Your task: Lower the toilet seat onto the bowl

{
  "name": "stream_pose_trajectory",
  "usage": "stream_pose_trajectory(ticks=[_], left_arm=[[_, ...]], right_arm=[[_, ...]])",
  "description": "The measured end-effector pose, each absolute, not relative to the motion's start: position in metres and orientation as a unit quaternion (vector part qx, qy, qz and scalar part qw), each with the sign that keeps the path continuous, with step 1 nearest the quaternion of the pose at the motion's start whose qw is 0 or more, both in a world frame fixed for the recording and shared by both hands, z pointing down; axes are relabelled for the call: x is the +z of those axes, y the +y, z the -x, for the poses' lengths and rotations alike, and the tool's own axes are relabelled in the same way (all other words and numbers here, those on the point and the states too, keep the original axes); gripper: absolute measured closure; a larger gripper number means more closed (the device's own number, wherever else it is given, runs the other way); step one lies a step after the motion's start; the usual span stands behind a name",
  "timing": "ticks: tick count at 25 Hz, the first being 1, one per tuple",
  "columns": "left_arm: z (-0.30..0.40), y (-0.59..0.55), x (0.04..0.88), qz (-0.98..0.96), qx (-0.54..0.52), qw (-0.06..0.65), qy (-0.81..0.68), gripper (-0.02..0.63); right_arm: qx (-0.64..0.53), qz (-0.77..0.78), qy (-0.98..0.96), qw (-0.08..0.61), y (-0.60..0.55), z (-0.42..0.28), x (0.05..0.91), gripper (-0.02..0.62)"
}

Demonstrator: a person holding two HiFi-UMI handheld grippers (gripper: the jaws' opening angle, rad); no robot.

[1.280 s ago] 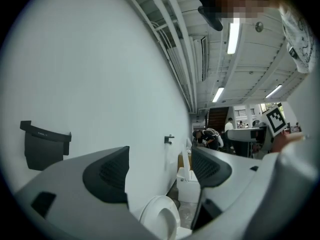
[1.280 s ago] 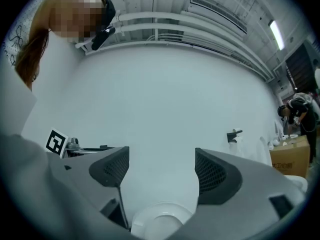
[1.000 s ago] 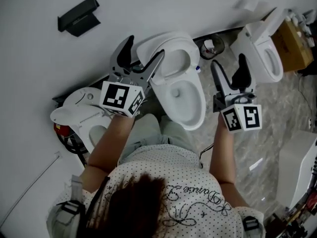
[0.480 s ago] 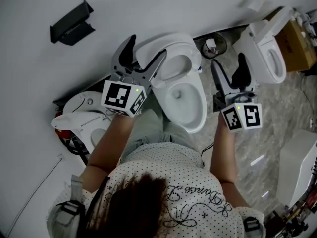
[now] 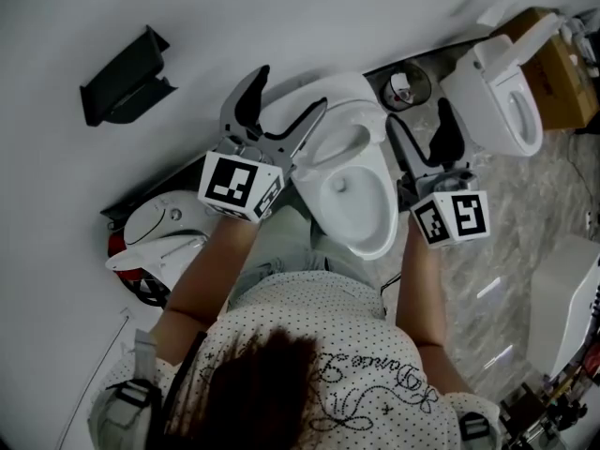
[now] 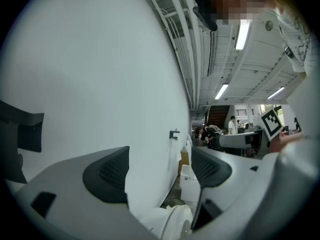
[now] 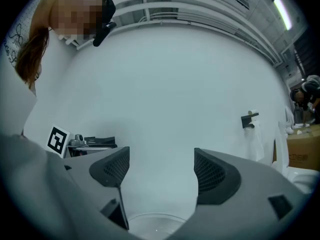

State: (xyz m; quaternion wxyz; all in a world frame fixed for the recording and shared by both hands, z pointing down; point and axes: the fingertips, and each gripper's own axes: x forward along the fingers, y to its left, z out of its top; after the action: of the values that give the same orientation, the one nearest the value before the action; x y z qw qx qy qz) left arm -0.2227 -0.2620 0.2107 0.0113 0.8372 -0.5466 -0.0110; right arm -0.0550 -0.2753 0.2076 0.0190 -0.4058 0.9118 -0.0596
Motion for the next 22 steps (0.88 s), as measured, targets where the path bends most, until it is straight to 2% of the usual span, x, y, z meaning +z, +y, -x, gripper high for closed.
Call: stream_pose_trajectory(ticks=[14, 22], left_arm=[[0.256, -0.299, 0.261, -0.843, 0.002, 0.055, -0.535, 0.235], [0.264, -0.312, 0.276, -0.842, 0.011, 0.066, -0.535, 0.235]], right_arm=[[-0.125, 0.385, 0.912, -0.068, -0.322, 0.111, 0.306, 0.210], [-0.155, 0.357, 0.911, -0.140, -0.338, 0.134, 0.376, 0.267]])
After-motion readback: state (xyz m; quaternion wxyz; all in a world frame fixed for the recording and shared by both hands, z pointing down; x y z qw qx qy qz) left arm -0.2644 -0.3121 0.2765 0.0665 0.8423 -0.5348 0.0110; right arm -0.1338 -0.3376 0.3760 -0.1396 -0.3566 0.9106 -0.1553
